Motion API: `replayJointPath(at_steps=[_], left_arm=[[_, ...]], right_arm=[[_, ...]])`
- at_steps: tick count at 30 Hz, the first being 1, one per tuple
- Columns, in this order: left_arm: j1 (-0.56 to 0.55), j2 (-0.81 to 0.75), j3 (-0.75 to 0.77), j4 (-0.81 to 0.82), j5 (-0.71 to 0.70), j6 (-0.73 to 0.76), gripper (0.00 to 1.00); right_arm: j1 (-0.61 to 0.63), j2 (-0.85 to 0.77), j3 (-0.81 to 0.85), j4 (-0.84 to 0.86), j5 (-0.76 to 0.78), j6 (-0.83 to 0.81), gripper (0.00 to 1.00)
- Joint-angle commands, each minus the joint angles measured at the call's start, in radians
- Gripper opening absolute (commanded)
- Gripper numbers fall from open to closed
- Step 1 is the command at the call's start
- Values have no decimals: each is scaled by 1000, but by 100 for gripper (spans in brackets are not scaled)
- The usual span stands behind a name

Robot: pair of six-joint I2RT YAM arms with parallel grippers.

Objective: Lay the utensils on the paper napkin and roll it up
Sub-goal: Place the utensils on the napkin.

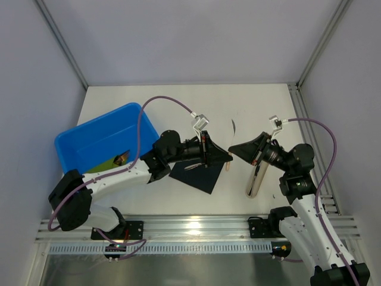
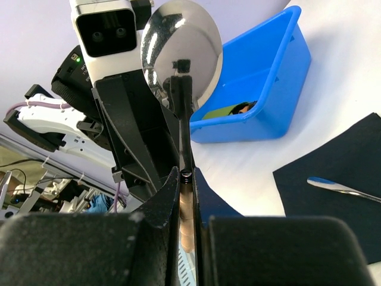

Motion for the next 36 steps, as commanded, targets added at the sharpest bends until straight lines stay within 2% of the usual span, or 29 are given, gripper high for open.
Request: replayJointPath(at_steps=[1,5,8,11,13,14,15,18,19,21,24,26,30,31,36], left_arm=[[-4,-37,3,34,-3,15,23],[-2,-41,5,22,-6,19,14],[-1,-46,8,8,-6,27,0],[7,-52,17,-25,-18,44,0],[19,-60,44,-131,-31,68,0],[24,-63,55,-174,-40,117,0],[30,-72,67,-226,-61,149,0],[39,-83,127,-459,-118,298,0],[50,-86,153,-510,-147,336,0],[61,-86,182,-670,-188,457,0],[62,-72,250,-846,-293,612,0],[62,-63,265,-894,-381,677,0],[41,-11,284,-984,-530,833,0],[33,6,288,-1021,-552,902,0],[12,110,269,-1017,-603,1028,0]], right_arm=[[1,-11,-3,66,-19,12,4],[1,-8,-7,98,-27,32,4],[1,-2,-4,105,-33,38,3],[1,4,2,100,-44,37,4],[1,10,40,30,-36,-20,17],[1,9,57,-59,-25,-47,45],[-1,1,74,-107,5,-75,59],[-1,-19,164,-340,79,-204,82],[-1,-30,208,-433,140,-251,85],[-1,-42,279,-536,241,-300,90],[-1,-39,360,-743,369,-385,90],[-1,-22,391,-883,498,-438,90],[-1,-36,416,-951,568,-483,90],[-1,-45,416,-951,568,-485,90],[-1,-60,425,-962,565,-508,90]])
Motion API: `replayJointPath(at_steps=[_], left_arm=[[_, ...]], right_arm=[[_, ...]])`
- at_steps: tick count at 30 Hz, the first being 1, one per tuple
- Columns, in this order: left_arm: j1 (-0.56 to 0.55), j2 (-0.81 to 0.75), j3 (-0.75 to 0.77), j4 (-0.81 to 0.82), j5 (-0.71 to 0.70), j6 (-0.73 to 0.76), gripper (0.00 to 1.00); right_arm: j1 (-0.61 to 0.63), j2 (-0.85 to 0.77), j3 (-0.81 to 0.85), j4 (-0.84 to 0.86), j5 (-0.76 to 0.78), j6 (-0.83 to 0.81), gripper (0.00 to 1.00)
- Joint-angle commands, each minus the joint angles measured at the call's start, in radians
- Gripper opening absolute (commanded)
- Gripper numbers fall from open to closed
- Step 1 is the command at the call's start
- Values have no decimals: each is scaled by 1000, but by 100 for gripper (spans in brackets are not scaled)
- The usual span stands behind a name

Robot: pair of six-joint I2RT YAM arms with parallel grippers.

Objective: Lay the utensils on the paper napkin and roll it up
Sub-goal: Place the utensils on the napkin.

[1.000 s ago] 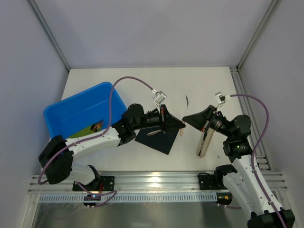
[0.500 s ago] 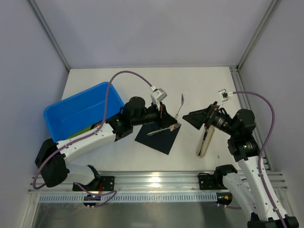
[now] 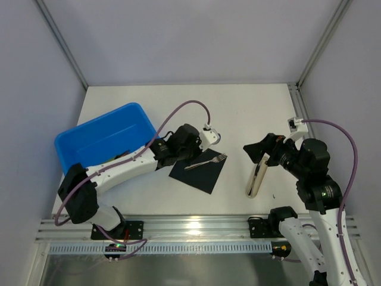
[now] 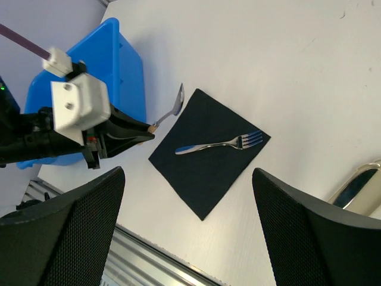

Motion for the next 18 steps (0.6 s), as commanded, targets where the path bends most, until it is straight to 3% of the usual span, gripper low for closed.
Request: replayJointPath(at_steps=[1,9,18], left_arm=[[-16,60,-4,-28,-86,172,0],[-24,224,-45,65,-106,243,0],[-15,301,-21,112,-80,263,0]], right_arm=[[-1,-9,33,-45,48,-53,90],[-1,-17,29,-73,82,-78,90],[-1,-25,27,-82,73,-70,90]])
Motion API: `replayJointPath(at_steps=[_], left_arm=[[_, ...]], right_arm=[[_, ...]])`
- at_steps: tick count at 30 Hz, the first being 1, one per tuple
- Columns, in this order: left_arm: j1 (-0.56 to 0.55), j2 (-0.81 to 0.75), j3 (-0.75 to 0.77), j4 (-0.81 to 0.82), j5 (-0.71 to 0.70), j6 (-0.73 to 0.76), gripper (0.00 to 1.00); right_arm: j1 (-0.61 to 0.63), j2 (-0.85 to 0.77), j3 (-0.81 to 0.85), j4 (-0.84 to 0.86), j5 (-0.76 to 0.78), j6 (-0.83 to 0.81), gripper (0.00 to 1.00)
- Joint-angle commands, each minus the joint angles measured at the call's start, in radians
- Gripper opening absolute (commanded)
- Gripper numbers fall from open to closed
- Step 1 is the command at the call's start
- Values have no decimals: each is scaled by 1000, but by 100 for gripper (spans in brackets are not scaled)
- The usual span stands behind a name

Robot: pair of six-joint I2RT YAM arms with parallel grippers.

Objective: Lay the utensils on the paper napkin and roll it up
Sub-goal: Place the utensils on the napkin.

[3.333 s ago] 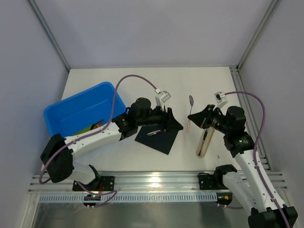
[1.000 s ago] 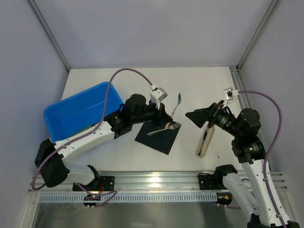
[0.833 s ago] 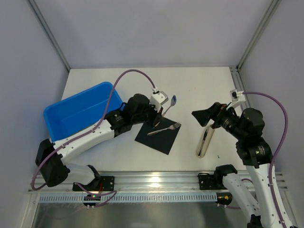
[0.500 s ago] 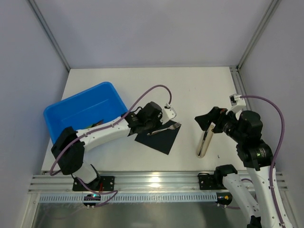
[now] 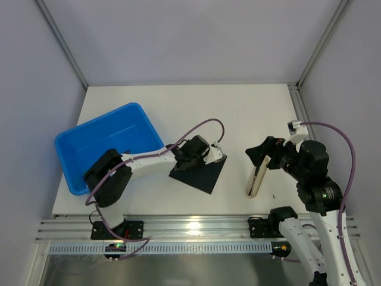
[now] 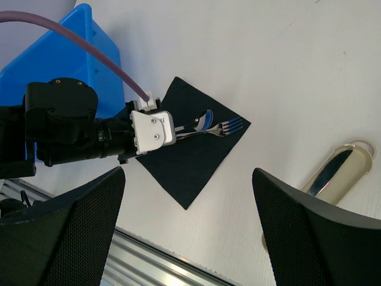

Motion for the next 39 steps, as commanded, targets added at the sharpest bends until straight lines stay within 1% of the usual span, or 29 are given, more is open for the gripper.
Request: replayJointPath(at_steps=[1,5,19,20,21,39], left_arm=[[8,23,31,53,16,27,0],[31,37,46,41,68,23,0],[64,83,86,9,109,12,0],[64,86,92,3,141,11,0],[64,89,94,1,145,12,0],[79,129,103,-7,140,9,0]], right_arm=[[-2,-12,27,6,12,-10,90],[-1,-11,20,3,9,-8,90],[-1,-19,-3,9,4,-4,90],[-1,-17,-2,9,4,-4,90],[-1,-19,0,8,5,-4,90],[-1,-19,-16,11,9,-4,90]])
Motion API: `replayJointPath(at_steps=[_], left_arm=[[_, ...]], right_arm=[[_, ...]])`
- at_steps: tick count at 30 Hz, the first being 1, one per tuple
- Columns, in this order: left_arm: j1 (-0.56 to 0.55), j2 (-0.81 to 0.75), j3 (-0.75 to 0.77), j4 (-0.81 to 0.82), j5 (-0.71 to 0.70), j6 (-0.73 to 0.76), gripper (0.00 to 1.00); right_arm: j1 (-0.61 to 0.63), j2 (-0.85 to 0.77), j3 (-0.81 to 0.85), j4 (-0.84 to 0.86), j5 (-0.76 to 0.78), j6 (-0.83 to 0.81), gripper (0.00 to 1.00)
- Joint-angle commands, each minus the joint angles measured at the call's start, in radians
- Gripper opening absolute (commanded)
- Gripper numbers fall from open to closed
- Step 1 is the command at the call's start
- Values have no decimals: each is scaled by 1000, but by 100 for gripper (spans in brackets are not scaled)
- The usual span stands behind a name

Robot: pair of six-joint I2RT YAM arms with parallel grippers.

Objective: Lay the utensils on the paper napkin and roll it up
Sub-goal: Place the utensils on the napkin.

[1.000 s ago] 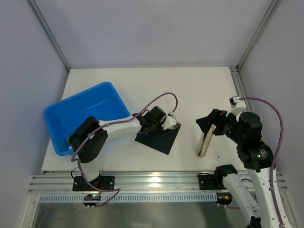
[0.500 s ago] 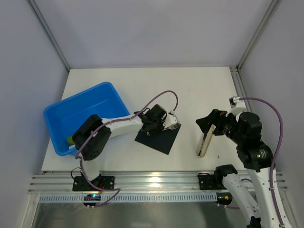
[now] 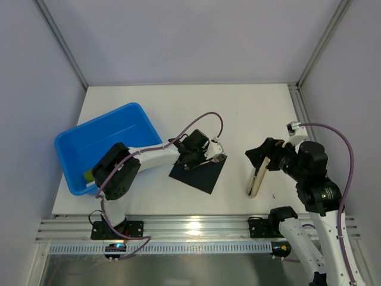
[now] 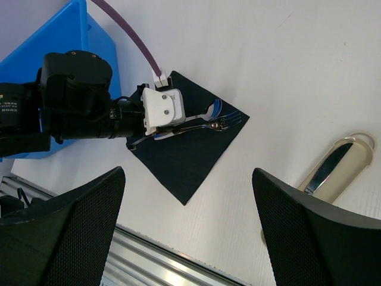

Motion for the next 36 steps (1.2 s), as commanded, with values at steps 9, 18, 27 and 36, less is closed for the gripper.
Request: replayJointPath(at_steps=[9,18,27,36], left_arm=[[21,30,36,-14,11,10,0],[21,36,39,-22,23,1,4],[21,27,34,-22,23,-9,9],[21,18,29,-20,19,-10,15]], right_arm=[[-1,-9,-5,25,8,-3,90],[-1,-8,-4,28,5,0,90],[-1,-8,-2,30,-4,1,90],[-1,-9,4,28,-7,4,90]])
